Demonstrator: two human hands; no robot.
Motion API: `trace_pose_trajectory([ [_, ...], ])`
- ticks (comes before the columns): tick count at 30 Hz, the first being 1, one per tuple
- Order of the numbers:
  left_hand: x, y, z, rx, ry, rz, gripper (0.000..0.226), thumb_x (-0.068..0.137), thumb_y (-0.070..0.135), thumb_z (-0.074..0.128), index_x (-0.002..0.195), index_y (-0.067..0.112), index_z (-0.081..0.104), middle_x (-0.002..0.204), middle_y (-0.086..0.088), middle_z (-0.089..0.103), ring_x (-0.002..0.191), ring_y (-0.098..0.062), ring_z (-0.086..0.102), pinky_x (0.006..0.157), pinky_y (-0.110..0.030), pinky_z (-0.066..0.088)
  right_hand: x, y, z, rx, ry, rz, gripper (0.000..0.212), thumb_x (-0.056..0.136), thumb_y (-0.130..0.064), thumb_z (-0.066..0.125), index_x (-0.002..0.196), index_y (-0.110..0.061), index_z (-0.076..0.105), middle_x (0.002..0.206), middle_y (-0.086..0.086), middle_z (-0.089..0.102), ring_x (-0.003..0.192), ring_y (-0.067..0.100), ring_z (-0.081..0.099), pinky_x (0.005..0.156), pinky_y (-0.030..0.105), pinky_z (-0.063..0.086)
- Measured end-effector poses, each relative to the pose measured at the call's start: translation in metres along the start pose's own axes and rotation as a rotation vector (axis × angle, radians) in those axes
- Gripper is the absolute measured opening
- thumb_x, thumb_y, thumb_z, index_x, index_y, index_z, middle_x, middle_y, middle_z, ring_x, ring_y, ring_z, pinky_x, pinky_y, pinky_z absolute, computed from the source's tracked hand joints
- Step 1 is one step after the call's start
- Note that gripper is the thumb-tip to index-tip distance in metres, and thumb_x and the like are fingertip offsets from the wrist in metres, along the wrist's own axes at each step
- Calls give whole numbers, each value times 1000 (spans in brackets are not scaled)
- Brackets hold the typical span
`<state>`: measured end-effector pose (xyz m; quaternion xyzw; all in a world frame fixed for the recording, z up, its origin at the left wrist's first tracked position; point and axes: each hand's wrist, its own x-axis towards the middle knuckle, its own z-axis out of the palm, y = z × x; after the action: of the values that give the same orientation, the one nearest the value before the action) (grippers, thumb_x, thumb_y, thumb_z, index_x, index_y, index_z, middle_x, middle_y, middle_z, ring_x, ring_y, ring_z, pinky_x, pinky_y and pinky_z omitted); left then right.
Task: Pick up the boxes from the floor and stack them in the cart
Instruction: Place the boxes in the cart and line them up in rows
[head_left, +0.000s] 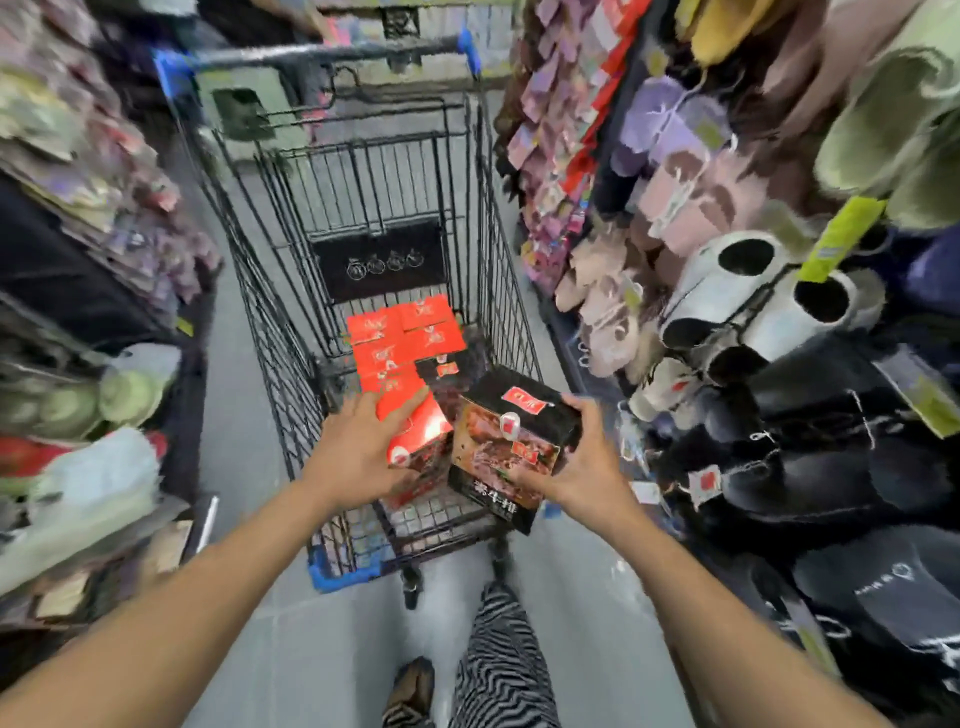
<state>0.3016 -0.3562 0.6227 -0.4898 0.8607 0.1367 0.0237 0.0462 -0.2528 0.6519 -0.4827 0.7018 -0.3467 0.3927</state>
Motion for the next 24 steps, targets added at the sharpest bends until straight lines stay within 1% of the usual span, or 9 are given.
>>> trace_pose_trajectory([
  [2, 15, -12, 21, 9, -25, -32, 106, 70, 62, 61, 146, 47, -11, 137, -20, 37, 116, -37, 45, 95, -45, 44, 38, 9, 8, -44, -74, -10, 91, 56, -26, 93, 122, -35, 31, 119, -4, 58, 112, 12, 58, 100, 36, 48],
  [5, 37, -26, 51, 13, -88, -106, 105, 75, 61, 66, 149, 43, -7, 133, -15, 36, 118, -31, 40, 99, -43, 39, 87, 28, 22, -92, -206, -11, 92, 62, -18, 91, 133, -18, 32, 115, -6, 54, 110, 10, 55, 99, 24, 46],
  [8, 56, -42, 80, -8, -88, -152, 110, 73, 61, 69, 149, 43, -8, 131, -12, 38, 115, -27, 40, 102, -42, 37, 126, 52, 42, -199, -283, -40, 98, 56, -46, 85, 134, -30, 28, 128, 2, 50, 119, 17, 49, 104, 35, 43],
  [10, 64, -55, 101, -13, -70, -177, 111, 71, 59, 71, 148, 45, -7, 142, -13, 31, 125, -31, 35, 106, -46, 31, 145, 70, 59, -226, -312, -16, 97, 53, -52, 81, 132, -34, 27, 127, 0, 47, 119, 17, 48, 103, 36, 42],
  [14, 81, -79, 137, -39, -89, -170, 102, 78, 54, 67, 141, 57, -13, 156, -8, 11, 143, -36, 2, 112, -55, 8, 176, 102, 96, -206, -322, 17, 94, 57, -39, 86, 128, -41, 25, 128, -4, 51, 116, 12, 53, 100, 34, 47],
  [17, 91, -88, 149, -84, -85, -125, 96, 79, 57, 65, 142, 58, -8, 156, -6, 15, 145, -36, -2, 113, -64, 6, 190, 121, 104, -201, -313, 55, 93, 66, -15, 86, 136, -30, 27, 127, -3, 53, 115, 12, 55, 95, 23, 47],
  [20, 100, -97, 167, -46, -72, -22, 98, 78, 54, 67, 141, 60, -8, 153, -8, 23, 144, -35, 1, 109, -71, 8, 206, 150, 116, -266, -309, 40, 87, 73, -5, 81, 138, -27, 29, 121, -2, 56, 105, 12, 59, 78, 4, 43],
  [22, 107, -100, 181, 0, -36, 48, 96, 74, 47, 74, 146, 52, 10, 152, -9, 27, 143, -34, 2, 107, -69, 5, 216, 164, 127, -262, -264, 36, 71, 79, -3, 76, 132, -26, 35, 121, 0, 57, 104, 13, 59, 79, 9, 44],
  [24, 111, -98, 195, -27, 25, 51, 87, 76, 45, 72, 147, 42, 23, 156, -8, 24, 144, -34, 0, 105, -70, 6, 219, 176, 139, -230, -233, 69, 67, 81, -2, 72, 129, -32, 37, 125, 0, 55, 109, 17, 59, 91, 28, 50],
])
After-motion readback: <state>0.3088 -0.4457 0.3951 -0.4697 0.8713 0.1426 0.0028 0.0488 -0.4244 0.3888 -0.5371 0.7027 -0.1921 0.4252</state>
